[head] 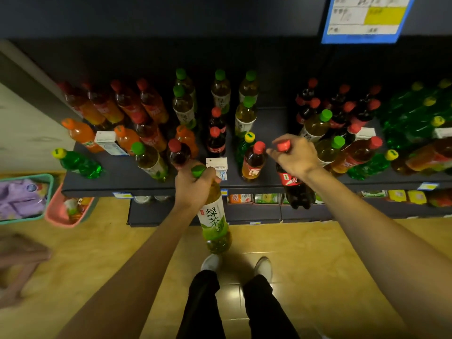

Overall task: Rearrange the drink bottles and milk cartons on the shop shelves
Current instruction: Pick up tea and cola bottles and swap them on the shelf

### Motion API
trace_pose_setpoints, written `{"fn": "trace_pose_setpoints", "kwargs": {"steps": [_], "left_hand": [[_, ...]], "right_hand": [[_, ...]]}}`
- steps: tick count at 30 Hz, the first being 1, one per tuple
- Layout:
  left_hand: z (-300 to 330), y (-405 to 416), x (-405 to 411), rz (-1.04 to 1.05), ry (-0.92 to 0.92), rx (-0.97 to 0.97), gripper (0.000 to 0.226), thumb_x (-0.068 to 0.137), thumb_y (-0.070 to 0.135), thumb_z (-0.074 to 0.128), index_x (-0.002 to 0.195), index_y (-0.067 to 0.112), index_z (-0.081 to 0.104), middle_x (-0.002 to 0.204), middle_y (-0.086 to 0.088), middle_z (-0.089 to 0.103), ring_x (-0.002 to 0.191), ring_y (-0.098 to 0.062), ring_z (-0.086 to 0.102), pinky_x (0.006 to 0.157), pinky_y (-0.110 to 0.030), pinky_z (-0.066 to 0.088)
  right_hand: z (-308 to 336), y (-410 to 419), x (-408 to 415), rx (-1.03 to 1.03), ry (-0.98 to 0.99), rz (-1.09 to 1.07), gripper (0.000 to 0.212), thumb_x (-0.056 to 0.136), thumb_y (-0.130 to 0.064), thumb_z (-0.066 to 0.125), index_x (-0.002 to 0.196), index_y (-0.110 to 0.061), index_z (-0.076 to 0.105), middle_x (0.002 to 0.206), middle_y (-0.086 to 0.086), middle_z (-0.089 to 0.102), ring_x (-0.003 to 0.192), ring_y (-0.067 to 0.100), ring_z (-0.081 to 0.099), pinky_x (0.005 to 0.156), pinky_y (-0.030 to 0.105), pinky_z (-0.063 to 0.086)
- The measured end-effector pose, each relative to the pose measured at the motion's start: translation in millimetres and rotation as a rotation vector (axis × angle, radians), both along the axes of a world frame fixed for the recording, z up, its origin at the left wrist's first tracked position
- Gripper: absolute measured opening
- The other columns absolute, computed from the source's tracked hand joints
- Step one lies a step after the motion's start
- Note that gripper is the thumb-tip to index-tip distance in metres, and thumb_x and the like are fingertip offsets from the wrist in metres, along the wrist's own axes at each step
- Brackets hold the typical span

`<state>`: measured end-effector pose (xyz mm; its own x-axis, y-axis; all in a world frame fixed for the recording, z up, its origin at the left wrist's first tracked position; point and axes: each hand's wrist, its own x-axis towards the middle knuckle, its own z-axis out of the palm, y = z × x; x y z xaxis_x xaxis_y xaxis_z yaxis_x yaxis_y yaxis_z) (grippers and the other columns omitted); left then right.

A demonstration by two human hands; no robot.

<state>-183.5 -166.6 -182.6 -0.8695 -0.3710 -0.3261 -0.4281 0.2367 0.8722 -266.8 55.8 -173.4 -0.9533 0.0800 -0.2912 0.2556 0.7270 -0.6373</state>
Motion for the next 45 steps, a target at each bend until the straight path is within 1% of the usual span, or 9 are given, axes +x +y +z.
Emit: {"fn": "trace_pose_setpoints", "kwargs": {"steps": [5, 9, 13, 16, 22, 28, 35, 40, 45], "left_hand": [[1.4, -0.8, 1.2, 0.025, 0.053, 0.009, 0.015, 0.086, 0.007, 0.062, 0.089, -0.008, 0.063, 0.064, 0.006, 0.067, 0.061, 0.005, 0.063, 0.058, -0.011, 0.045], [1.3, -4.1, -0.8, 0.03, 0.059, 0.012, 0.017, 0.087, 0.006, 0.061, 0.096, -0.009, 0.062, 0.066, 0.009, 0.066, 0.064, 0.009, 0.063, 0.055, -0.005, 0.043], [1.6, -8.3, -2.5, 0.043, 0.044, 0.028, 0.015, 0.085, 0.007, 0.065, 0.097, -0.004, 0.063, 0.062, 0.014, 0.063, 0.063, 0.01, 0.06, 0.056, -0.008, 0.045], [1.6, -11.5, -3.4, 0.051, 0.036, 0.044, 0.016, 0.084, 0.009, 0.067, 0.096, 0.0, 0.063, 0.07, 0.008, 0.063, 0.066, 0.005, 0.061, 0.064, -0.021, 0.045], [-0.2, -14.0, -4.2, 0.062, 0.024, 0.06, 0.011, 0.084, 0.009, 0.067, 0.092, 0.006, 0.061, 0.068, 0.009, 0.063, 0.071, -0.005, 0.062, 0.066, -0.026, 0.047], [0.7, -5.4, -8.3, 0.021, 0.04, 0.051, 0.013, 0.085, 0.009, 0.068, 0.091, 0.009, 0.057, 0.075, 0.003, 0.057, 0.063, 0.006, 0.058, 0.055, -0.008, 0.044], [1.2, 6.5, -17.7, -0.008, 0.051, 0.044, 0.012, 0.086, 0.01, 0.067, 0.091, 0.01, 0.057, 0.076, 0.004, 0.057, 0.066, 0.003, 0.057, 0.056, -0.01, 0.043], [-0.3, 19.3, -30.4, -0.022, 0.105, 0.073, 0.021, 0.084, 0.016, 0.067, 0.102, 0.007, 0.061, 0.092, -0.008, 0.068, 0.089, -0.016, 0.065, 0.078, -0.029, 0.052], [-7.3, 45.5, -51.9, -0.144, 0.186, 0.05, 0.01, 0.086, 0.013, 0.063, 0.095, 0.015, 0.062, 0.096, -0.003, 0.071, 0.094, -0.013, 0.065, 0.082, -0.025, 0.05]], "right_hand": [[-2.8, -10.9, -5.2, 0.142, 0.04, 0.123, 0.044, 0.086, -0.047, 0.071, 0.126, -0.031, 0.063, 0.123, 0.003, 0.068, 0.118, 0.029, 0.06, 0.099, 0.038, 0.05], [-5.4, -21.3, -10.4, 0.236, 0.021, 0.212, 0.047, 0.088, -0.044, 0.068, 0.133, -0.034, 0.058, 0.127, 0.008, 0.065, 0.118, 0.034, 0.059, 0.098, 0.043, 0.051], [-7.4, -30.3, -13.7, 0.348, 0.028, 0.294, 0.049, 0.091, -0.041, 0.065, 0.138, -0.035, 0.053, 0.133, 0.01, 0.06, 0.119, 0.037, 0.057, 0.097, 0.043, 0.051], [-10.6, -33.4, -15.3, 0.366, 0.037, 0.304, 0.044, 0.091, -0.041, 0.064, 0.135, -0.034, 0.056, 0.128, 0.011, 0.062, 0.116, 0.037, 0.058, 0.094, 0.042, 0.051], [-13.1, -33.8, -16.6, 0.377, 0.017, 0.326, 0.035, 0.092, -0.042, 0.063, 0.125, -0.032, 0.061, 0.116, 0.01, 0.066, 0.11, 0.037, 0.06, 0.091, 0.044, 0.053], [-15.4, -28.4, -13.8, 0.34, 0.016, 0.283, 0.03, 0.091, -0.042, 0.064, 0.118, -0.028, 0.065, 0.112, 0.01, 0.067, 0.108, 0.037, 0.061, 0.088, 0.042, 0.052], [-15.4, -14.4, -1.7, 0.323, 0.015, 0.263, 0.031, 0.091, -0.043, 0.064, 0.118, -0.028, 0.065, 0.112, 0.013, 0.068, 0.108, 0.039, 0.06, 0.088, 0.041, 0.051], [-13.4, 9.6, 16.5, 0.232, 0.028, 0.166, 0.03, 0.088, -0.039, 0.068, 0.115, -0.027, 0.066, 0.106, 0.013, 0.071, 0.104, 0.039, 0.064, 0.089, 0.045, 0.055], [-6.8, 38.8, 36.0, 0.181, 0.064, 0.112, 0.026, 0.087, -0.038, 0.07, 0.108, -0.023, 0.069, 0.1, 0.011, 0.072, 0.099, 0.037, 0.065, 0.084, 0.047, 0.055]]}}
